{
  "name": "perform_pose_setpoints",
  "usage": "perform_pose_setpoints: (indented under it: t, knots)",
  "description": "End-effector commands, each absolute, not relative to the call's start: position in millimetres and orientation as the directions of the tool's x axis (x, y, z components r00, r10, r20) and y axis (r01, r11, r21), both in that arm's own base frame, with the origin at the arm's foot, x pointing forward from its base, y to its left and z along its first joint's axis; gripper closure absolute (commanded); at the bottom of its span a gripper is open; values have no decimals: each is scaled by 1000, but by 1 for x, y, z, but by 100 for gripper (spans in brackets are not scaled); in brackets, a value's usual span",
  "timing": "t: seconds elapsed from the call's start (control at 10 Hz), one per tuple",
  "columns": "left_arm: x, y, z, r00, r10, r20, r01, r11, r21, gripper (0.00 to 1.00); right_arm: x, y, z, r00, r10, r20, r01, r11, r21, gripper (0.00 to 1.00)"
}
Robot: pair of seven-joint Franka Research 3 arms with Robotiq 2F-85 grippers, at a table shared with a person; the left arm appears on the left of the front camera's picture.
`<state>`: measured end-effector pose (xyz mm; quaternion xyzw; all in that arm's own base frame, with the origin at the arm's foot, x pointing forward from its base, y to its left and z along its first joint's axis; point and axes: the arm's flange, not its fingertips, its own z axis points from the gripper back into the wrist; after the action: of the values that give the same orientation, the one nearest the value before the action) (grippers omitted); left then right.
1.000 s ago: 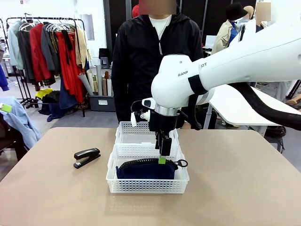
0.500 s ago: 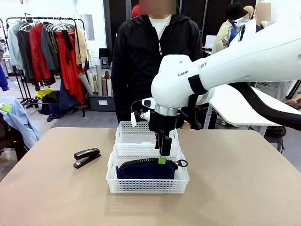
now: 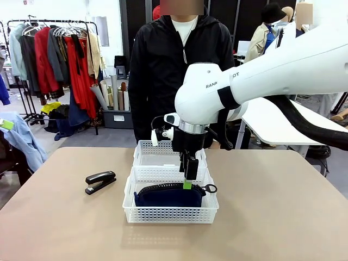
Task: Distribute items into two baskets.
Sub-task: Pick up the Stapler that the person points to.
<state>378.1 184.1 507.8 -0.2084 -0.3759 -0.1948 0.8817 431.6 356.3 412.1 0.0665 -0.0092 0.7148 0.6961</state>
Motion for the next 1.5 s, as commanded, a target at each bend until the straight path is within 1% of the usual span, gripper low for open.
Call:
perform_pose_setpoints:
  t: [0.0,0.8,0.9,1.0,1.2,1.4]
  knots:
    - [379,185,506,620,-184,763,517,827,-221,0,432,356,413,-19,994,110,-997,-27,76,0]
    - [379,185,506,620,-184,763,517,827,-221,0,432,356,412,-22,994,108,-996,-31,79,0]
    - [379,185,506,620,-184,763,517,827,-221,0,424,319,440,56,990,127,-998,53,26,0]
    - [379,185,506,620,-184,763,517,827,-221,0,420,269,461,147,977,154,-989,146,16,0]
    - [379,185,506,620,-184,763,517,827,-221,0,405,196,478,291,922,257,-957,285,61,0]
    - [379,185,506,620,-184,763,517,827,-221,0,378,127,487,424,830,363,-902,425,82,0]
